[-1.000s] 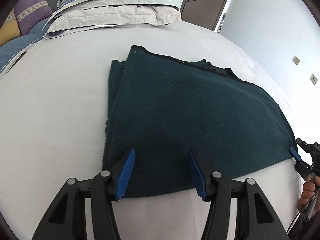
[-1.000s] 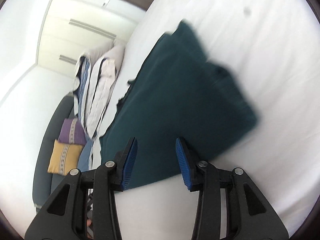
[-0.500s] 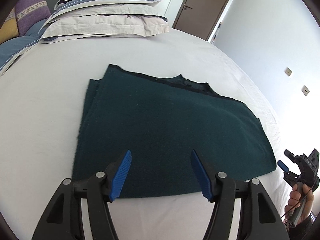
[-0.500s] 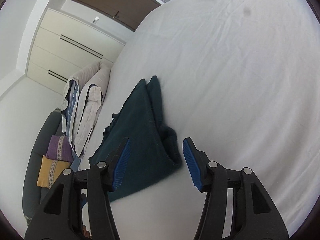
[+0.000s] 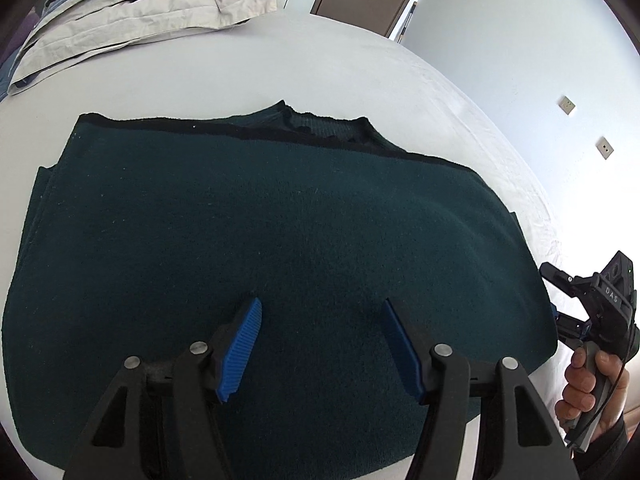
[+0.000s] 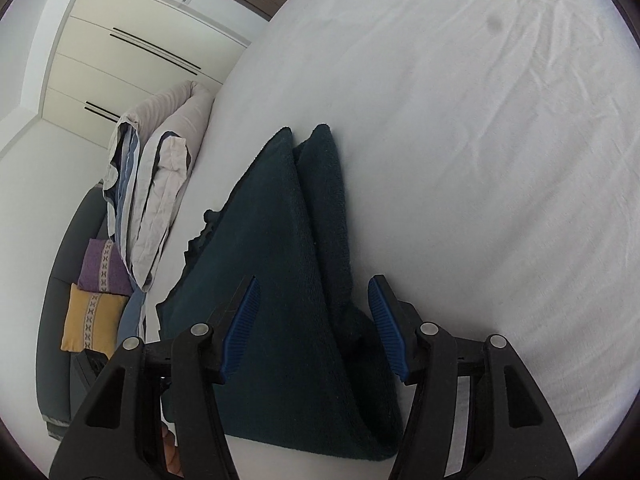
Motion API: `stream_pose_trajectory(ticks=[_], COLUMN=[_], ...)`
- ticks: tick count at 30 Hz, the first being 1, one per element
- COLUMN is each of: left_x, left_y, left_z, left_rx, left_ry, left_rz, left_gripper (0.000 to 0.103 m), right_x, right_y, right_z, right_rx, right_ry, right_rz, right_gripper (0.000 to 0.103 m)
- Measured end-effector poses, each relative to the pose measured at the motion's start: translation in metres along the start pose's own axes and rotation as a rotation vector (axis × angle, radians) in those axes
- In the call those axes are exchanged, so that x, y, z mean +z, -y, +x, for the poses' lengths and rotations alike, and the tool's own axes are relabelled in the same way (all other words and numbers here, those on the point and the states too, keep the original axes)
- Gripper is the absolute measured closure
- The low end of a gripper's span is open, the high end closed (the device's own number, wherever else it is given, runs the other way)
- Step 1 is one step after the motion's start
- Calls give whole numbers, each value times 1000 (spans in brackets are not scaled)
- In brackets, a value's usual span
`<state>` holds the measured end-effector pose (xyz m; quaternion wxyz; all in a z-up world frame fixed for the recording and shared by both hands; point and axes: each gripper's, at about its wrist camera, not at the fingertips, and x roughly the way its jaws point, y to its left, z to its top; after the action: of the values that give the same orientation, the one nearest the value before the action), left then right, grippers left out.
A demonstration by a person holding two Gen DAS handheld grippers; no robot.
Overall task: Fold small clothes
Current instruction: 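Grasp the sweater edge with the right gripper and fold it over the body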
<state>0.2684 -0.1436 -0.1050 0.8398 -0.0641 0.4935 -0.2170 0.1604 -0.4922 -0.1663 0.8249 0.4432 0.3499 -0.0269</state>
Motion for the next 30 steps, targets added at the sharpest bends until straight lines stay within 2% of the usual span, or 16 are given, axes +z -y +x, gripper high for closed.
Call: stream_pose_trajectory(ticks=[3, 6, 10, 16, 20, 22, 26, 27, 29, 30], left_x=[-1, -2, -3, -3, 0, 2, 5, 6, 8, 10], left_y=[-3, -11, -12, -19, -27, -36, -73, -80, -88, -92], left_z=[3, 3, 5, 7, 7, 4, -6, -11, -21, -24], left_rx=[-7, -41, -49, -84, -130, -165, -326, -343, -357, -378], left_ry=[-13, -11, -7, -2, -7, -12, -33, -28, -1, 3], left_rz=[22, -7, -15, -35, -81, -126, -323, -346, -360, -368], left_gripper=[39, 39, 39, 40, 42, 48, 55, 54, 42, 32], right_x=[5, 1, -3, -7, -14, -19, -49, -63, -95, -111], right_y=[-11, -24, -17, -38, -80, -105, -180, -201, -239, -252], right_z=[12, 24, 27, 25, 18, 17, 29, 35, 52, 64], right_rx=[5, -26, -45, -132, -200, -229, -275, -282, -270, -268], right_ry=[-37, -68, -54, -11, 28, 39, 20, 5, -42, -74], right_rz=[-24, -79, -37, -97, -216, -281, -518, -590, -712, -769], right_gripper=[51, 56, 86, 90, 91, 91, 91, 91, 91, 91])
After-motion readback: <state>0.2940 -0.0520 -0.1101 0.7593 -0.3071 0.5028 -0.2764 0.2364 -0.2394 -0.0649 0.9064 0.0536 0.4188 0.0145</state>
